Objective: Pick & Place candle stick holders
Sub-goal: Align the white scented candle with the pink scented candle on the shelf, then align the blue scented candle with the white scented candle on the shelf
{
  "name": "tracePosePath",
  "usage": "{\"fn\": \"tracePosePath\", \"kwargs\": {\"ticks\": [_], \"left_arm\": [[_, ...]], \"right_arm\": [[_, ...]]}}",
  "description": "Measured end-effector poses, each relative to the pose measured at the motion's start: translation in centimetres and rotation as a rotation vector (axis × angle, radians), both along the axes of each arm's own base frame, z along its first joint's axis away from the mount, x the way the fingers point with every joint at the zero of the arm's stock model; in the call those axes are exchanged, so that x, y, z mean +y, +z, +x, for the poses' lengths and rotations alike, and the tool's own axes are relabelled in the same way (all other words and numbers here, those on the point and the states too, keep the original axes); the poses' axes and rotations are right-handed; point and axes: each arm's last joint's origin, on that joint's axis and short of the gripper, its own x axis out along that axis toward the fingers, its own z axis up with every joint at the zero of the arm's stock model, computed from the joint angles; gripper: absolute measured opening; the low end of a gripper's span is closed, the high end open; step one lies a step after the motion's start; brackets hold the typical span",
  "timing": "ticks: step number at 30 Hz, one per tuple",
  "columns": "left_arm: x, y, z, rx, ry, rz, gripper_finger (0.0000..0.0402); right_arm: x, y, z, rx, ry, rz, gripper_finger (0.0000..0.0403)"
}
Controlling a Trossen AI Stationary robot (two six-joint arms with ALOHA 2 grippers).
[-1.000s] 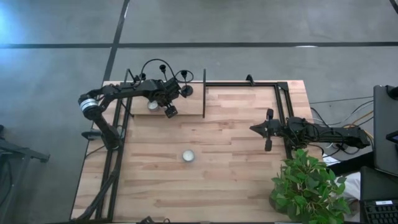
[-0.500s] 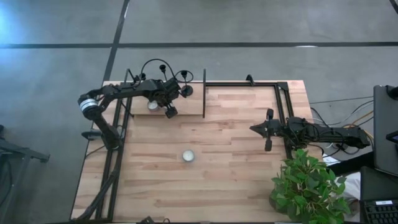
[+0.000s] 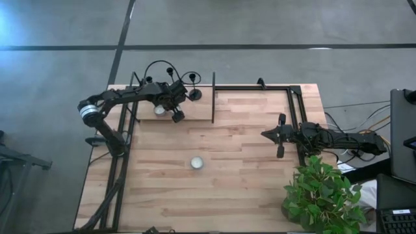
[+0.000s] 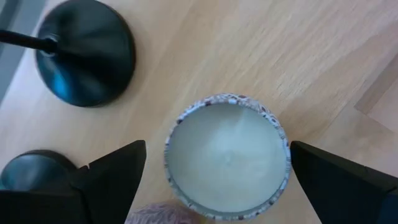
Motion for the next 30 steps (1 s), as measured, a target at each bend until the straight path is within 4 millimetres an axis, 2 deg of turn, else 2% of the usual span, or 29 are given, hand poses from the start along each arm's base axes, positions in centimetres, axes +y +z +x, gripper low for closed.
{"fn": "tracePosePath", "kwargs": {"ticks": [7, 17, 23, 30], "left_arm": [[-0.3, 1.0, -0.5, -0.016, 0.006, 0.013, 0.04], [-1.0, 4.0, -1.0, -0.093, -0.01, 0.064, 0.0399], [-2.4, 5.5, -0.9, -0.171, -0.073, 0.045, 0.0399], [-5.0, 6.7, 0.8, -0.226, -0.194, 0.037, 0.0399]], "right_arm": [[0.0, 0.0, 0.0, 0.001, 0.0, 0.0, 0.0008], [0.0, 0.0, 0.0, 0.001, 0.0, 0.0, 0.0008], [0.0, 0.0, 0.0, 0.0, 0.0, 0.0, 0.0008], [0.0, 0.0, 0.0, 0.001, 0.0, 0.0, 0.0008]]}}
